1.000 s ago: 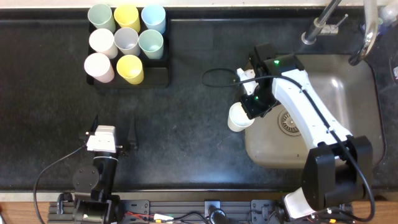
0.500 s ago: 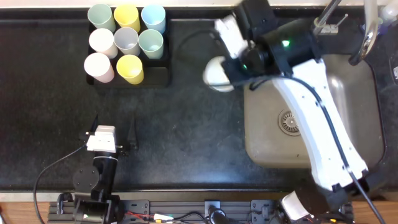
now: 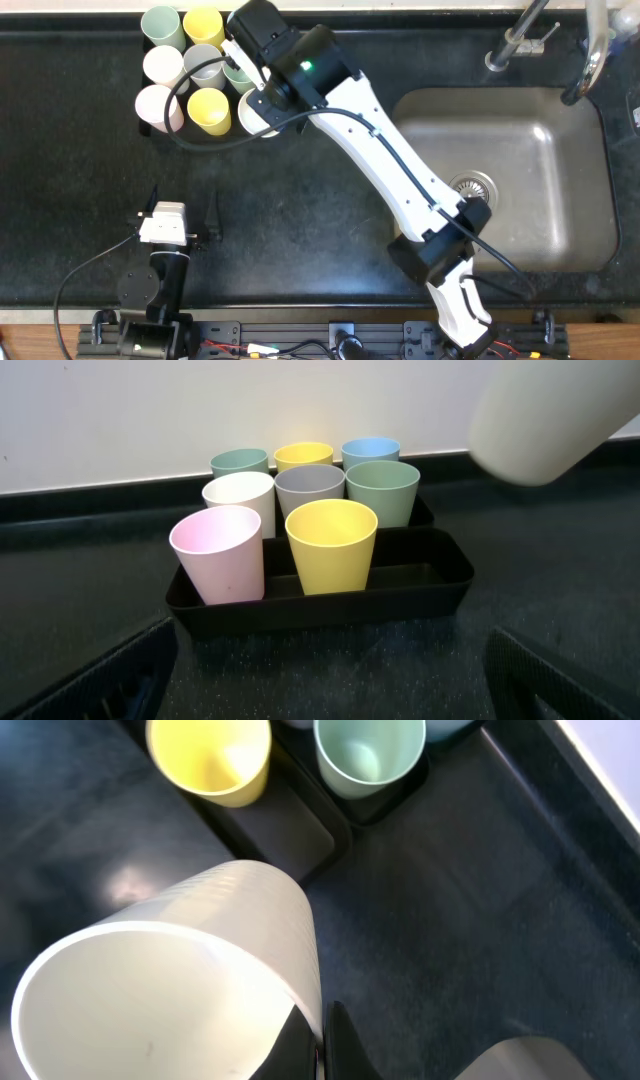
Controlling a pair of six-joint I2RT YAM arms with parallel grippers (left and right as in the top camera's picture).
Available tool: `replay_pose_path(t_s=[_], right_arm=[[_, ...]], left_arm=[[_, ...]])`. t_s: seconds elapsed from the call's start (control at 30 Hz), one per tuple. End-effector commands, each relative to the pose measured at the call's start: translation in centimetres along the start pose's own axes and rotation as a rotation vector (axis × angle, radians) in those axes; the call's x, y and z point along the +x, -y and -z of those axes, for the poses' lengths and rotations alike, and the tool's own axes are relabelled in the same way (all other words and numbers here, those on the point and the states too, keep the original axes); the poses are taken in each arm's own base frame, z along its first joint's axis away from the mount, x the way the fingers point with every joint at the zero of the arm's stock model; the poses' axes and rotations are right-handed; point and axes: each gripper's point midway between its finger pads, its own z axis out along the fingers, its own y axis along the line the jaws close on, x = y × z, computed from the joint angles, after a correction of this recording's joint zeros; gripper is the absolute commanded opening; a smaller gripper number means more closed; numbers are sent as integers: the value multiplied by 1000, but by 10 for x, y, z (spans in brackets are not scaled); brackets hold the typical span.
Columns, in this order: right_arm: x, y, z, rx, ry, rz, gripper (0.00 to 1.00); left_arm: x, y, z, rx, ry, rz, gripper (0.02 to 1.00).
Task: Store Cups
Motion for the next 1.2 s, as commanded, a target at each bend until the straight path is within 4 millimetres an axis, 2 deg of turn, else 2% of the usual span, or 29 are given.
replay_pose_path(t_s=[0.03,0.3,0.7,1.0,1.2], right_arm=[[-12,12,11,31,59,-47,42],[-14,2,-11,-25,38,-59,40],[-12,3,-61,-35,-18,-65,40],[-21,11,-72,-83,22,-104,40],[-14,8,-96,-89,-21,-104,42]], left_arm=[[0,1,0,9,6,-18,998],[0,1,0,9,6,-18,998],[0,1,0,9,6,-18,998],[0,1,0,9,6,-18,998],[0,1,0,9,6,-18,998]])
